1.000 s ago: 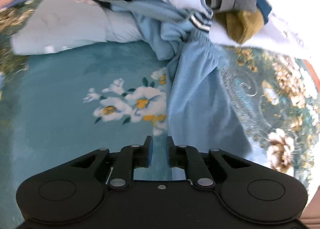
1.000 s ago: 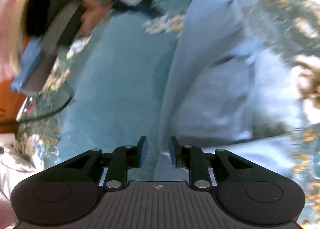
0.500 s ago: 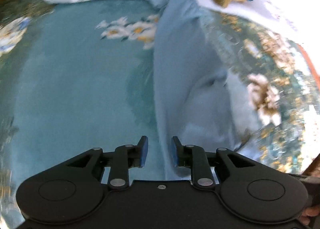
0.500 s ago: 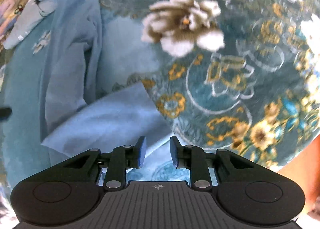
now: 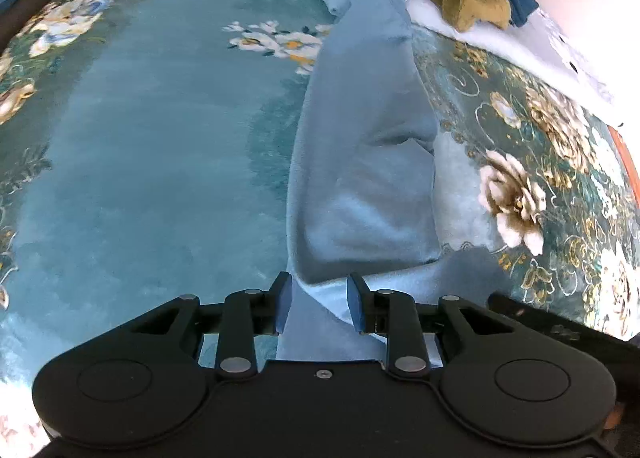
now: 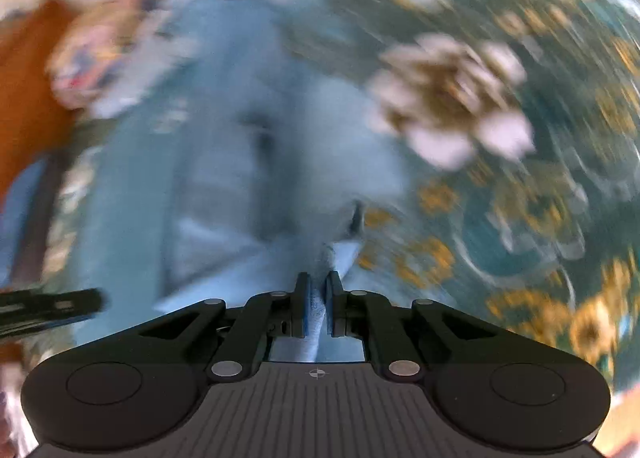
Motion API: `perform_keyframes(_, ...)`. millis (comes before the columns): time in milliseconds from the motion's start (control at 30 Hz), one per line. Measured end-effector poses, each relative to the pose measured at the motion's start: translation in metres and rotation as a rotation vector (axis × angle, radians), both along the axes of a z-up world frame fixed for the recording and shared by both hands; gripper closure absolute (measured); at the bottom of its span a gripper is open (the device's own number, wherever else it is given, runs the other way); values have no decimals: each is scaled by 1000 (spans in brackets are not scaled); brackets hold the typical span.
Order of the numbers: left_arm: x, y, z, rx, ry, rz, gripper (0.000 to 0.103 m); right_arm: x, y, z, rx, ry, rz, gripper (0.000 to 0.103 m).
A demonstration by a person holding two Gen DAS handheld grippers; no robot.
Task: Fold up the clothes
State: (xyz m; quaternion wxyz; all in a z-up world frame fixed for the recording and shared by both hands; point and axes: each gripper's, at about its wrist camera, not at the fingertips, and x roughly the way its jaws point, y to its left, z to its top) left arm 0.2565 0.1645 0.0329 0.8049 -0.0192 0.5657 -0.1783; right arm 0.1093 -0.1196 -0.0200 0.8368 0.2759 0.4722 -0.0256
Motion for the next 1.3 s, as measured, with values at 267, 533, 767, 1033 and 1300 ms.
perform_keyframes(267, -10, 40, -9, -233, 161, 144, 69, -33, 94, 60, -304, -228, 568, 97)
perform_keyframes(533, -34, 83, -22, -398, 297, 237, 60, -77, 164, 34, -451, -206, 883, 97)
perform_keyframes(767, -51, 89, -44, -369, 388, 221, 54, -99, 190, 26, -467, -145, 993, 90)
perform_keyframes(1033, -62, 87, -34, -235, 383, 116, 55, -84, 142, 74, -400, -94, 710, 74)
perform_keyframes(1300, -33, 88, 29, -230, 218, 101, 54, -46, 87, 138, -363, -163, 372, 68)
